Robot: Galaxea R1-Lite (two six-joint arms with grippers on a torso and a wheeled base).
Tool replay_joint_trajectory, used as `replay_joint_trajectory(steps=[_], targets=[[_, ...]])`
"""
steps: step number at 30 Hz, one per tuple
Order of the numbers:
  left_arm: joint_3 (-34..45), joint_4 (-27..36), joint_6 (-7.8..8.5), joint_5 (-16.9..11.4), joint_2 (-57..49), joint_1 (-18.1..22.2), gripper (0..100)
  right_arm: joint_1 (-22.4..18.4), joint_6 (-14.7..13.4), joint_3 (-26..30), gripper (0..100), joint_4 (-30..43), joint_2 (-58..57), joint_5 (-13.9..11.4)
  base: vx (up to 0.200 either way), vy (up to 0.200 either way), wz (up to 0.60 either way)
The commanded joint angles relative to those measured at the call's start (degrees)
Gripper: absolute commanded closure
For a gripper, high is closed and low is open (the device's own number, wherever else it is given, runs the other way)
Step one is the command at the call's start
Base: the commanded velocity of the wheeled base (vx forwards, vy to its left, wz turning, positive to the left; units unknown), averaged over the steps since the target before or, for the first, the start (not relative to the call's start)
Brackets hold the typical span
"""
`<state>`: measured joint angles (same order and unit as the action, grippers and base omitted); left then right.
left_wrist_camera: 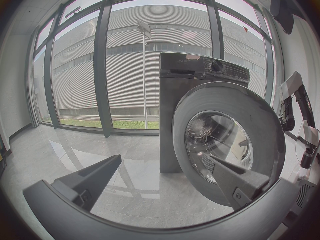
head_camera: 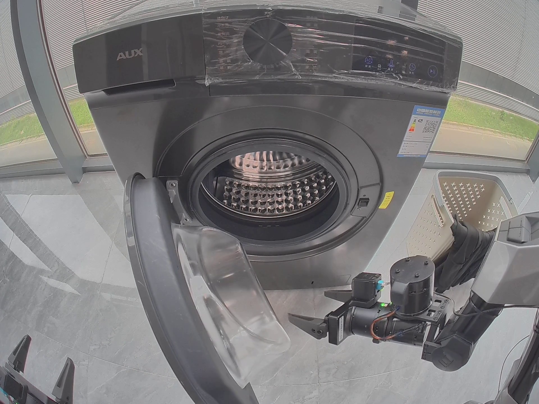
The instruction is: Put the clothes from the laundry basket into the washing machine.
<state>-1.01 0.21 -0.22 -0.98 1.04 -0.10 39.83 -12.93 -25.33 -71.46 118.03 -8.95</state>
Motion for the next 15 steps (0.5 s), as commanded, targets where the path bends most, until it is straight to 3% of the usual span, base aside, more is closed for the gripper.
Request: replay_joint_trajectory(steps=[1,3,9,15], targets=[[1.0,0.1,-0.04,0.0,-0.9,-0.1,0,-0.2,-0.1,-1.2,0,-0.2,0.2,0.0,0.0,0.0,0.0],[1.0,0.0,-0.04,0.0,-0.9,0.0,0,-0.6,-0.2,-2.4,0,0.4,0.3,0.0,0.0,0.0,0.0],[1.0,0.0,0.04,0.0,-0.9,-0.1,0,-4.9,0.3,-5.3,0,0.8,3.3,-0.1,-0.2,0.0,0.0],[1.0,0.0,0.13,0.0,-0.9,0.0,0,-6.4,1.1,-6.2,0,0.7,5.6,0.0,0.0,0.0,0.0]])
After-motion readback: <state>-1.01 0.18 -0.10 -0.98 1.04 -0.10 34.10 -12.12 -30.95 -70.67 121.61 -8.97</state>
